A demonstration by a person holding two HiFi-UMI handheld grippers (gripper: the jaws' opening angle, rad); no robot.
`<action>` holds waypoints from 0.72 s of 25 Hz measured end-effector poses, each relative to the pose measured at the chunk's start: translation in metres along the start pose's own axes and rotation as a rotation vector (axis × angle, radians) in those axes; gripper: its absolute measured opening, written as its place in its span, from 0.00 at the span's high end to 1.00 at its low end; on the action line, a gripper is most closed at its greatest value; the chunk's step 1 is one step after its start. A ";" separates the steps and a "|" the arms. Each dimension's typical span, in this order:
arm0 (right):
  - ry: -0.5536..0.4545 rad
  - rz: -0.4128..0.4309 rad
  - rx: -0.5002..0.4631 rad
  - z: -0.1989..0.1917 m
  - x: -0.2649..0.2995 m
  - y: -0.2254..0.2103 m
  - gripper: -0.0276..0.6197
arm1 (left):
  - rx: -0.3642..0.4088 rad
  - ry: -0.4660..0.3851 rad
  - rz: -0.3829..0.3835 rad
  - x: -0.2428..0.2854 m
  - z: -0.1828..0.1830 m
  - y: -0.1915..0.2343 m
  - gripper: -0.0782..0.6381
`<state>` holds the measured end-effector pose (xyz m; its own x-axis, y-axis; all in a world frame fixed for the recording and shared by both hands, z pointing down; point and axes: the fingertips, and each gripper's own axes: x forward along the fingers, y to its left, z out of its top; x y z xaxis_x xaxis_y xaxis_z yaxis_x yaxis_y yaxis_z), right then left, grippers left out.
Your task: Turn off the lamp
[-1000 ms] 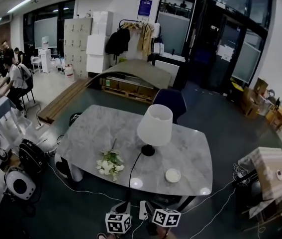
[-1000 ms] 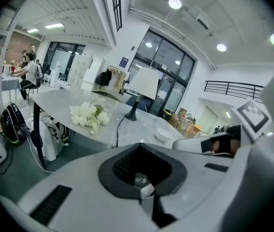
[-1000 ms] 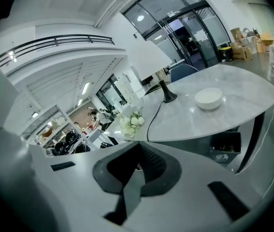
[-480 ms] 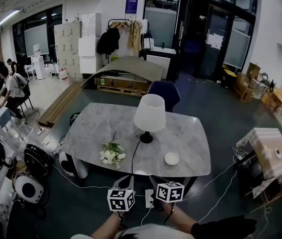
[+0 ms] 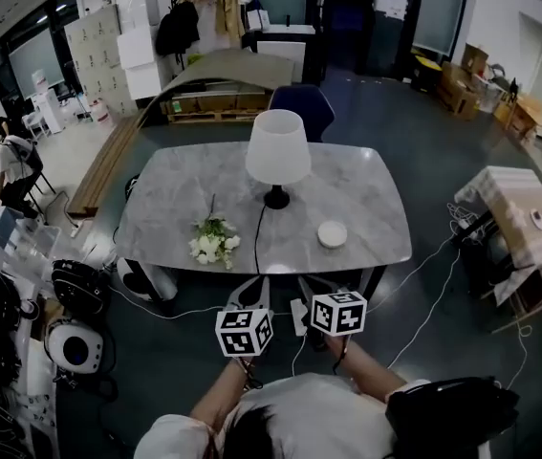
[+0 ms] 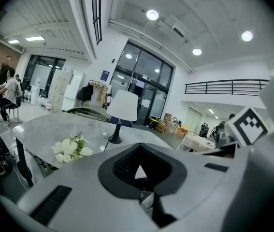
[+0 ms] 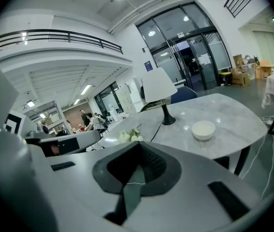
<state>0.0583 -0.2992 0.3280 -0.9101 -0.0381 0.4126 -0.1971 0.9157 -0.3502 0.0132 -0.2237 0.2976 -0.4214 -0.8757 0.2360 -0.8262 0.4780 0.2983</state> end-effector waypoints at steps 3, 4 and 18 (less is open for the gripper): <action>0.003 -0.025 0.003 -0.005 0.000 -0.006 0.96 | 0.007 0.016 -0.009 0.005 -0.001 0.001 0.90; 0.008 -0.032 0.007 -0.008 0.000 -0.008 0.96 | 0.008 0.024 -0.012 0.007 -0.003 0.000 0.90; -0.006 -0.059 0.036 -0.008 -0.003 -0.025 0.96 | -0.012 0.067 -0.036 0.020 -0.022 -0.015 0.90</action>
<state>0.0692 -0.3184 0.3421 -0.8989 -0.0939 0.4280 -0.2631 0.8967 -0.3559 0.0251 -0.2463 0.3178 -0.3656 -0.8857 0.2863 -0.8354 0.4478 0.3187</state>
